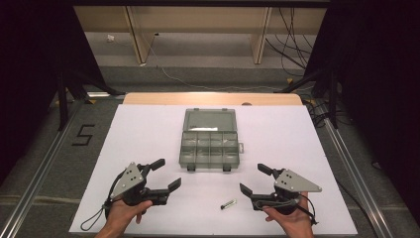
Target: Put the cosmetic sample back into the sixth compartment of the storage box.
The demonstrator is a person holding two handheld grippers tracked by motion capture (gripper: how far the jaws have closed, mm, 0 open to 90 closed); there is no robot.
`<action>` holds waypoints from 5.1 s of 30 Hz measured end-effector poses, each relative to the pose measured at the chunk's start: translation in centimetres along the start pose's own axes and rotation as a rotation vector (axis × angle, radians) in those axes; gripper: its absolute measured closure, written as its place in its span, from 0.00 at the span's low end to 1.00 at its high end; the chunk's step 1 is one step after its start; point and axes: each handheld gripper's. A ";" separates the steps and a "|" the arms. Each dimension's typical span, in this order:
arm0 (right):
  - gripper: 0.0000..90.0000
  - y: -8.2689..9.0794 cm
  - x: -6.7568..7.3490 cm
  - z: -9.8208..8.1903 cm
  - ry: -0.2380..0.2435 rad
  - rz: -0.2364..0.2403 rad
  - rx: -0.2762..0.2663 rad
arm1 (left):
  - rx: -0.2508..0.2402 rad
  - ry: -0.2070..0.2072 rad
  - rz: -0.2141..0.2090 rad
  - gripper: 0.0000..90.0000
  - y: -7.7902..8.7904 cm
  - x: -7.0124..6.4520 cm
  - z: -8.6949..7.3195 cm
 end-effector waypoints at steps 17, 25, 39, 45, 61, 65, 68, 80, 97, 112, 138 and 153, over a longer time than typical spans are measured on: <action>0.17 -0.3 0.5 0.3 0.056 0.047 0.030 | 0.004 0.007 -0.003 0.17 -0.2 0.0 -0.1; 0.18 -2.0 0.7 2.2 0.163 0.073 0.086 | 0.001 0.010 -0.013 0.17 -0.4 0.1 -0.2; 0.23 -4.7 1.2 4.5 0.358 0.171 0.345 | 0.010 0.026 -0.012 0.17 -0.6 0.4 -0.2; 0.23 -5.9 0.9 4.9 0.399 0.236 0.477 | 0.012 0.035 -0.010 0.17 -0.6 0.8 -0.3; 0.28 -7.3 1.4 5.1 0.544 0.296 0.692 | 0.022 0.034 -0.015 0.17 -0.9 0.3 -0.3; 0.30 -7.6 1.5 4.7 0.580 0.306 0.753 | 0.024 0.023 -0.016 0.17 -1.0 0.4 -0.3; 0.34 -7.9 1.7 4.6 0.609 0.308 0.775 | 0.029 0.015 -0.021 0.17 -1.1 0.2 -0.3; 0.42 -9.5 2.2 3.9 0.673 0.339 0.895 | 0.030 0.006 -0.016 0.17 -1.0 0.2 -0.3; 0.57 -10.7 2.6 3.3 0.722 0.377 0.969 | 0.030 0.007 -0.016 0.17 -1.2 0.3 -0.2; 0.72 -11.0 2.4 3.0 0.738 0.392 0.989 | 0.026 0.007 -0.014 0.17 -1.1 0.3 -0.2; 0.90 -10.7 1.9 3.6 0.669 0.338 0.947 | 0.026 0.002 -0.015 0.17 -1.1 0.3 -0.1; 0.90 -10.2 0.7 5.5 0.470 0.211 0.761 | 0.025 0.006 -0.009 0.17 -1.1 0.4 -0.2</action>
Point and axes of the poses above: each handheld gripper's, and its own axes: y roughly backward along the jaws, z roughly out of its top, x roughly to its left, and after that the axes turned 11 degrees about x, right-handed
